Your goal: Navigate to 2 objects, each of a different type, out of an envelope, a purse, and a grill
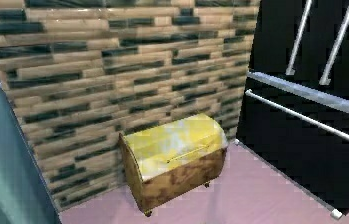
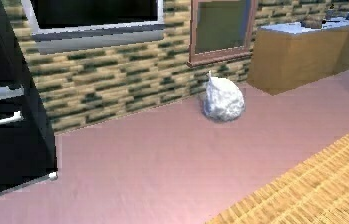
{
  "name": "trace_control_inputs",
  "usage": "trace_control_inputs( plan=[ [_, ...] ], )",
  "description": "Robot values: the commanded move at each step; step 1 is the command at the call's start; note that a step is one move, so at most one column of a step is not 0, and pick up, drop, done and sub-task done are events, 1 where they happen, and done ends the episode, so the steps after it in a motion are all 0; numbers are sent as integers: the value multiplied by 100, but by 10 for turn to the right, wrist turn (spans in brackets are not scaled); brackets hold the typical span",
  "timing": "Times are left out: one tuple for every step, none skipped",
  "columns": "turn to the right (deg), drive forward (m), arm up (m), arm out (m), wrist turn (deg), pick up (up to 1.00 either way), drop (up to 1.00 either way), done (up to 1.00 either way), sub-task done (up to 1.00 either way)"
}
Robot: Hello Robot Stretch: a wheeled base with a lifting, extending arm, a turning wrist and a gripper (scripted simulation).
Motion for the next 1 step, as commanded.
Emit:
trace_control_inputs(
  plan=[
    [0, 0, 0, 0, 0, 0, 0, 100, 0]
  ],
)
